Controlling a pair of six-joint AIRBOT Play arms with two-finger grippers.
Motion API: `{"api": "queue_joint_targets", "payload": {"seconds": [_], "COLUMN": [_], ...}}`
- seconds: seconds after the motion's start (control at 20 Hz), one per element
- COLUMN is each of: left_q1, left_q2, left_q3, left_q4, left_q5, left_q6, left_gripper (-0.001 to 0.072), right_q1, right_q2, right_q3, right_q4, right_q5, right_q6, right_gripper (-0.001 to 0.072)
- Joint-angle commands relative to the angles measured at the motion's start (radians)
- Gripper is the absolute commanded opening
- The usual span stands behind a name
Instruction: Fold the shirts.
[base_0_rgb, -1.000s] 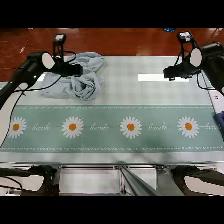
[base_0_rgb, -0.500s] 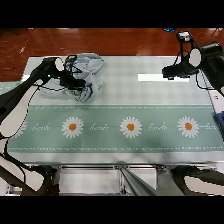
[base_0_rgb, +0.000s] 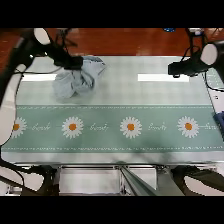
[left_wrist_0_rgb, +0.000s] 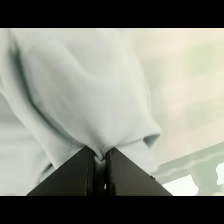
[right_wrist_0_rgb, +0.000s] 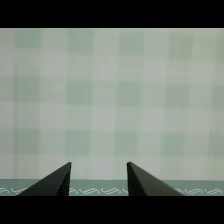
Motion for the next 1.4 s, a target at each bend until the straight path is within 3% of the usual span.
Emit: {"api": "queue_joint_targets", "payload": {"seconds": [0.0,0.25,0.5,0.7,0.9,1.0,1.1,1.25,1.3,1.35], "left_q1": [0.000,-0.007,-0.144,-0.300,-0.320,-0.320,-0.320,-0.320,-0.320,-0.320], "left_q2": [0.115,0.288,0.438,0.571,0.722,0.796,0.843,0.834,0.821,0.807], "left_q3": [0.178,0.223,0.139,-0.142,-0.547,-0.758,-0.923,-1.120,-1.173,-1.207], "left_q4": [-0.150,-0.303,-0.304,-0.227,-0.233,-0.300,-0.314,-0.344,-0.343,-0.343], "left_q5": [0.057,0.187,0.212,0.293,0.414,0.446,0.441,0.316,0.283,0.256], "left_q6": [-0.003,0.000,0.037,0.014,-0.078,-0.083,-0.084,-0.083,-0.084,-0.083], "left_gripper": [0.0020,0.0020,0.0019,0.0019,0.0020,0.0020,0.0020,0.0021,0.0065,0.0249], "right_q1": [0.000,0.000,0.000,0.000,0.000,0.000,0.000,0.000,0.000,0.000], "right_q2": [0.122,0.335,0.481,0.503,0.500,0.500,0.500,0.499,0.499,0.499], "right_q3": [0.001,0.001,0.001,0.000,-0.025,-0.053,-0.106,-0.265,-0.323,-0.380], "right_q4": [0.004,0.061,0.080,0.079,0.081,0.092,0.119,0.192,0.210,0.231], "right_q5": [0.010,0.016,0.018,0.057,0.081,0.080,0.057,-0.040,-0.069,-0.097], "right_q6": [0.000,-0.043,-0.075,-0.076,-0.074,-0.074,-0.075,-0.093,-0.089,-0.082], "right_gripper": [0.0405,0.0405,0.0405,0.0405,0.0405,0.0405,0.0405,0.0405,0.0405,0.0405]}}
